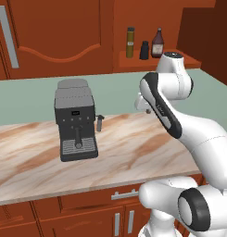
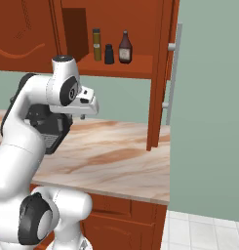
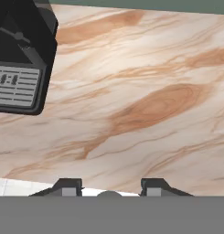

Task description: Collect the turmeric, ketchup, and shaker from the cabinet and place them next to the stove.

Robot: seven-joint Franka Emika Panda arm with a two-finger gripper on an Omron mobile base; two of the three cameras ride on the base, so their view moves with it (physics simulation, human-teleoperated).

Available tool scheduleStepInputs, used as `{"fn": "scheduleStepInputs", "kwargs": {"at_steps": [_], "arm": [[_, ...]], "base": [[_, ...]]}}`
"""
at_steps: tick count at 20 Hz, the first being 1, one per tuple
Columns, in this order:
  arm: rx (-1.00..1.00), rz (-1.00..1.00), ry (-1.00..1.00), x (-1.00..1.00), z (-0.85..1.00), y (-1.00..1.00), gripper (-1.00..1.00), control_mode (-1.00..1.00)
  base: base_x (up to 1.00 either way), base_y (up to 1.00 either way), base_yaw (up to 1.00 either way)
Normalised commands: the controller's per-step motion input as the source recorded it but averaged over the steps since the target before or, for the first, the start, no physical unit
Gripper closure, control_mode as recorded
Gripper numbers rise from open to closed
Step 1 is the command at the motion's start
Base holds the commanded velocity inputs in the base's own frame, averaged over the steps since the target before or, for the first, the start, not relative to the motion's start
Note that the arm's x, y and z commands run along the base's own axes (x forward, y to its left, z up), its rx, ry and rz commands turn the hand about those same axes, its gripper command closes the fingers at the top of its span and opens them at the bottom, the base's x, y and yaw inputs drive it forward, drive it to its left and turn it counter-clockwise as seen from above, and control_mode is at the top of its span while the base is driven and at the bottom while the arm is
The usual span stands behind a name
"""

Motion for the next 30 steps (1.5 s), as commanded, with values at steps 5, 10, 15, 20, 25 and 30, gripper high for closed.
{"fn": "scheduleStepInputs", "kwargs": {"at_steps": [5,10,15,20,25,30], "arm": [[0.01,0.0,-0.07,-0.04,-0.03,-0.19,-1.0,-1.0],[0.08,-0.01,-0.36,-0.31,0.05,-0.45,-1.0,-1.0],[0.08,-0.08,-0.35,-0.07,0.48,-0.35,-1.0,-1.0],[0.02,-0.18,-0.2,0.17,0.62,-0.19,-1.0,-1.0],[0.01,-0.19,-0.14,0.33,0.61,-0.15,-1.0,-1.0],[0.0,-0.16,-0.16,0.25,0.74,-0.19,-1.0,-1.0]], "base": [[0.0,0.0,0.0],[0.0,0.0,0.0],[0.0,0.0,0.0],[0.0,0.0,0.0],[0.0,0.0,0.0],[0.0,0.0,0.0]]}}
